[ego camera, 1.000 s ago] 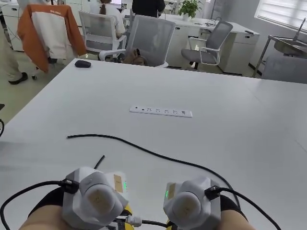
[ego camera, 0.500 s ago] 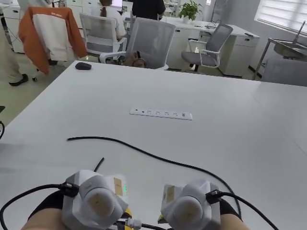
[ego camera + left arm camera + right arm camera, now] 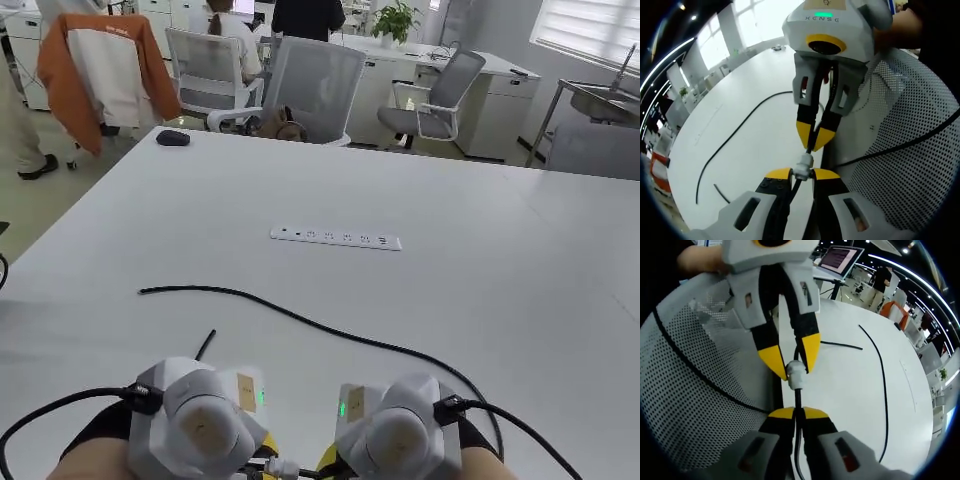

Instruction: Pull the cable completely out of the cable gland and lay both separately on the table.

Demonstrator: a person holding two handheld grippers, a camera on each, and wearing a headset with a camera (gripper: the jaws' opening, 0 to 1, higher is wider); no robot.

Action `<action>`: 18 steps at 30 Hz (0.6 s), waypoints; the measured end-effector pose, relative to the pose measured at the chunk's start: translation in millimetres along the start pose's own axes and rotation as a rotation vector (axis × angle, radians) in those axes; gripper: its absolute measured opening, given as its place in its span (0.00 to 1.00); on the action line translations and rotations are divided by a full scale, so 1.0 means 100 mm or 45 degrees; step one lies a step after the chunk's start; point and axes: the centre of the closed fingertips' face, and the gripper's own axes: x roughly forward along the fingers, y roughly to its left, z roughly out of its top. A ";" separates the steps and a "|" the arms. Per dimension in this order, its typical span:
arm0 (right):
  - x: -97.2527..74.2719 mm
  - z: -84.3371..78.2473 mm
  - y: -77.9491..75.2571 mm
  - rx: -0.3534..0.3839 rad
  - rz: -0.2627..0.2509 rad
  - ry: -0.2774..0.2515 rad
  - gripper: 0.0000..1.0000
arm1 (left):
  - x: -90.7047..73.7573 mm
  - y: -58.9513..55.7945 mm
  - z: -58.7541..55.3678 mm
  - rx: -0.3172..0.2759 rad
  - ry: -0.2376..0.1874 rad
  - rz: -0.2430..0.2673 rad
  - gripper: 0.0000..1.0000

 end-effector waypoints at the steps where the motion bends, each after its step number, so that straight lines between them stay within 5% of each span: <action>1: 0.00 0.00 0.00 -0.006 -0.002 0.003 0.02 | 0.00 0.00 0.00 0.000 0.000 0.000 0.17; 8: 0.01 -0.03 0.00 0.013 0.004 0.015 0.02 | 0.00 -0.01 0.00 0.004 0.002 -0.003 0.17; 18: 0.04 -0.33 -0.07 0.036 -0.030 0.183 0.02 | 0.00 0.01 -0.03 0.004 0.018 0.008 0.17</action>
